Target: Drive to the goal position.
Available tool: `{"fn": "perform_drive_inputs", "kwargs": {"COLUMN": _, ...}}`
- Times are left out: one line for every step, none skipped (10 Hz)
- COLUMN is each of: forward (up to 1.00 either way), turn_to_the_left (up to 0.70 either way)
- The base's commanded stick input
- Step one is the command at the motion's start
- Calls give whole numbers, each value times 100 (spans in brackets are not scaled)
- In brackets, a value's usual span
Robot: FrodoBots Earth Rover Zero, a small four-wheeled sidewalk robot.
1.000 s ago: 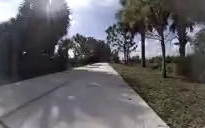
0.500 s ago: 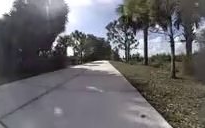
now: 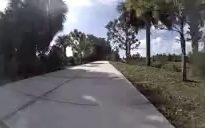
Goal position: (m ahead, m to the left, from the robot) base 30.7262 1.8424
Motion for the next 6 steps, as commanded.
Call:
{"fn": "perform_drive_inputs", "kwargs": {"forward": 84, "turn_to_the_left": 0}}
{"fn": "perform_drive_inputs", "kwargs": {"forward": 84, "turn_to_the_left": 0}}
{"fn": "perform_drive_inputs", "kwargs": {"forward": 84, "turn_to_the_left": 0}}
{"fn": "perform_drive_inputs", "kwargs": {"forward": 84, "turn_to_the_left": 0}}
{"fn": "perform_drive_inputs", "kwargs": {"forward": 84, "turn_to_the_left": 0}}
{"fn": "perform_drive_inputs", "kwargs": {"forward": 85, "turn_to_the_left": 0}}
